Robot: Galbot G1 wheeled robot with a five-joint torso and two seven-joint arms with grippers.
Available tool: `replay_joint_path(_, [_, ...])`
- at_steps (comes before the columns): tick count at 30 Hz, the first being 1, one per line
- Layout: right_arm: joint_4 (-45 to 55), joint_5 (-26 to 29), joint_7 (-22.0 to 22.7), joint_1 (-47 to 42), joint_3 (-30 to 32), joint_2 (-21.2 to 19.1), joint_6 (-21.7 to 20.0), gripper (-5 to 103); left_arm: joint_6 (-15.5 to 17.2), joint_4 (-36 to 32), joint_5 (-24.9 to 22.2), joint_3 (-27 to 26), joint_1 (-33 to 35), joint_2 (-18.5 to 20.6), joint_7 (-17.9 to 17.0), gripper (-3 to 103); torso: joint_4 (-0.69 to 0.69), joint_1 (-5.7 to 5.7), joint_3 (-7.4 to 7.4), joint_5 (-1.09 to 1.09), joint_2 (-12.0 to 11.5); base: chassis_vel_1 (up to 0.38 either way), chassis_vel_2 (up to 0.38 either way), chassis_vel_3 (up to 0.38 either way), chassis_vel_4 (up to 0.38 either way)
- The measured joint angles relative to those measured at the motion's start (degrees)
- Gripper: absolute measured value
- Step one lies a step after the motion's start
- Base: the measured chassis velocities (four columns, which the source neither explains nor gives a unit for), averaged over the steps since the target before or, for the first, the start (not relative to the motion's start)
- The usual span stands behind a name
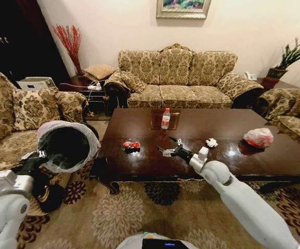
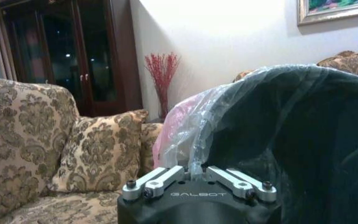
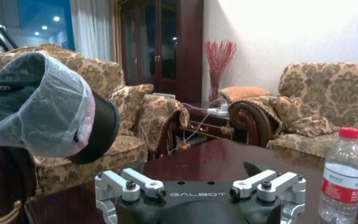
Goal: Move to the front of the table and place the trash on the table into the trash bin.
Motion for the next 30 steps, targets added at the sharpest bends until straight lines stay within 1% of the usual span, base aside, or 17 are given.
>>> replay_joint_path(2, [-1.09,-0.16,-0.37,1.19,-0.96,0.35,0.16,100,0.00,0.00,0.00,0.00,0.00,0.00,0.00,0,-0.01,0.00,0.00,0.00,0.00,0.000,0.000,0.000,0.000])
replay_joint_path(5, [-8.35,-1.89,-2.69,9.44,-7.43,3.11,1.27,100,0.00,0.00,0.00,0.00,0.00,0.00,0.00,0,0.02,0.00,0.01,0.02,0.00,0.000,0.000,0.000,0.000])
replay_joint_path(6, [-8.35,-1.89,-2.69,9.44,-7.43,3.11,1.27,100,0.00,0.00,0.00,0.00,0.00,0.00,0.00,0,0.02,0.00,0.01,0.02,0.00,0.000,0.000,0.000,0.000])
replay_joint_path(8, [-11.44,-2.67,-3.69,12.97,-10.16,4.32,1.75,100,0.00,0.00,0.00,0.00,0.00,0.00,0.00,0,0.07,0.01,0.01,0.01,0.00,0.000,0.000,0.000,0.000])
replay_joint_path(14, [-12.36,-2.95,-3.97,14.00,-10.96,4.67,1.89,100,0.00,0.00,0.00,0.00,0.00,0.00,-0.01,0,0.01,0.00,0.01,0.00,0.00,0.000,0.000,0.000,0.000])
replay_joint_path(16, [-14.51,-3.05,-4.54,15.65,-12.37,5.56,1.96,100,0.00,0.00,0.00,0.00,0.00,0.00,-0.01,0,-0.03,-0.01,0.00,0.00,0.01,0.000,0.000,0.000,0.000])
replay_joint_path(17, [-16.87,-3.18,-5.12,17.52,-13.82,6.67,2.01,100,0.00,0.00,0.00,0.01,0.00,0.00,0.01,0,-0.02,-0.01,0.00,0.01,0.01,0.000,0.000,0.000,0.000])
replay_joint_path(18, [-16.87,-3.18,-5.12,17.52,-13.82,6.67,2.01,100,0.00,0.00,0.00,0.01,0.00,0.00,0.01,0,-0.02,-0.01,0.00,0.01,0.01,0.000,0.000,0.000,0.000])
replay_joint_path(20, [-21.47,-3.40,-6.27,21.21,-16.63,8.95,2.12,100,0.00,-0.01,-0.01,0.01,0.00,0.00,0.01,0,0.06,0.01,0.01,0.03,0.00,0.000,0.000,0.000,0.000])
replay_joint_path(21, [-22.30,-3.45,-6.46,21.84,-17.09,9.33,2.14,100,0.00,-0.01,0.00,0.00,0.00,0.00,-0.01,0,0.06,0.01,0.01,0.02,0.00,0.000,0.000,0.000,0.000])
replay_joint_path(24, [-22.74,-3.47,-6.59,22.18,-17.37,9.55,2.15,100,0.00,-0.01,0.00,0.00,0.00,0.00,-0.03,0,0.04,0.01,0.01,-0.02,0.00,0.000,0.000,0.000,0.000])
replay_joint_path(28, [-23.11,-3.55,-6.71,22.32,-17.51,9.67,2.21,100,0.00,-0.01,0.00,0.00,0.00,0.00,-0.01,0,0.00,-0.01,0.00,0.01,0.01,0.000,0.000,0.000,0.000])
replay_joint_path(30, [-26.94,-4.68,-8.26,24.12,-18.67,11.31,3.16,100,0.00,-0.01,0.00,0.01,0.00,0.00,0.01,0,-0.02,-0.01,0.00,0.01,0.01,0.000,0.000,0.000,0.000])
